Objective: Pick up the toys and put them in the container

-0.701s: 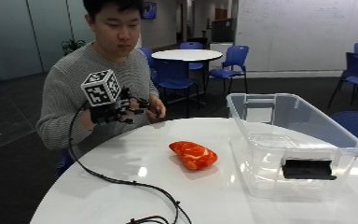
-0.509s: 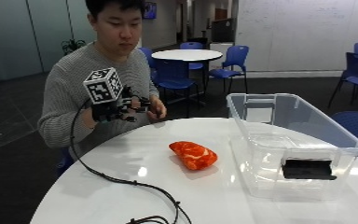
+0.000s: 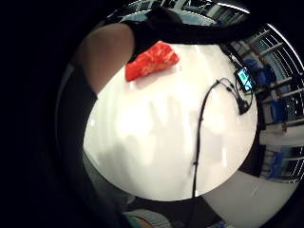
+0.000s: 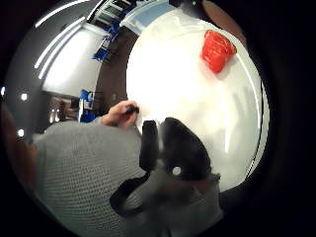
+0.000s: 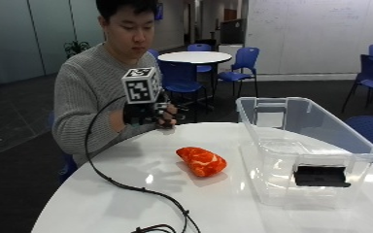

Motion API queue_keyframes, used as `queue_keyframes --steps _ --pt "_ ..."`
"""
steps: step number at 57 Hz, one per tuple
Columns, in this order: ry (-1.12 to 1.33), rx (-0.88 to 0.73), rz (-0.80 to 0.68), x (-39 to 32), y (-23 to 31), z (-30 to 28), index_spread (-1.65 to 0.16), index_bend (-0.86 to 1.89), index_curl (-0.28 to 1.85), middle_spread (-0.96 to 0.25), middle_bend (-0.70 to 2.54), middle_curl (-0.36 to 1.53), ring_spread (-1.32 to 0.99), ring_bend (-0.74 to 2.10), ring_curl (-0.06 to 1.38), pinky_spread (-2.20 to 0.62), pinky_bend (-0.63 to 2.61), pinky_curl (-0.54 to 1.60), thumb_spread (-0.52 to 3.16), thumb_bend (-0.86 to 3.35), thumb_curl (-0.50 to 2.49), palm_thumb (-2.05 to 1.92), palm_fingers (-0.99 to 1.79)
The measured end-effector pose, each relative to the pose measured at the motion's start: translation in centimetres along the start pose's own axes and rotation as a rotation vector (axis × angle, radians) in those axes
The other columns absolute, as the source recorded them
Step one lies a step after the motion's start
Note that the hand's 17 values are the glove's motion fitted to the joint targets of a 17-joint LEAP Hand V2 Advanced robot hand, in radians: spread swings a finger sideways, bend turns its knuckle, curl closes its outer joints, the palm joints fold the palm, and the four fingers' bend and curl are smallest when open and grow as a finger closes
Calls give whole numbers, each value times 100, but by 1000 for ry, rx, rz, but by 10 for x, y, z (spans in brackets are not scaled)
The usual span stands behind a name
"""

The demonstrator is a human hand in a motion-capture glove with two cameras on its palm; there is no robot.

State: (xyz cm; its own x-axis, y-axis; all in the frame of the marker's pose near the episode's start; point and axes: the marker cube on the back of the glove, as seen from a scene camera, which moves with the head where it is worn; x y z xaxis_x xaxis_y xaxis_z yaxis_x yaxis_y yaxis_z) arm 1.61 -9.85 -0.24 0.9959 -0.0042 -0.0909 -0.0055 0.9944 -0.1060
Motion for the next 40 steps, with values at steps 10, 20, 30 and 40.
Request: queue_keyframes --steps 10,20,30,40 --pt "55 -5 9 27 -109 -40 -39 21 32 -16 16 21 -11 23 19 6 70 30 141 -2 20 -2 -4" --pt "98 -24 68 39 -152 -39 -39 20 35 -16 15 22 -11 22 21 6 70 32 141 -2 21 -2 -4" --pt "68 -167 146 50 -158 31 -39 20 38 -16 16 23 -11 20 23 6 69 32 141 -2 22 -2 -4" --pt "53 -500 170 61 -145 124 -39 18 39 -16 13 23 -10 18 24 6 74 34 140 -1 25 1 -7"
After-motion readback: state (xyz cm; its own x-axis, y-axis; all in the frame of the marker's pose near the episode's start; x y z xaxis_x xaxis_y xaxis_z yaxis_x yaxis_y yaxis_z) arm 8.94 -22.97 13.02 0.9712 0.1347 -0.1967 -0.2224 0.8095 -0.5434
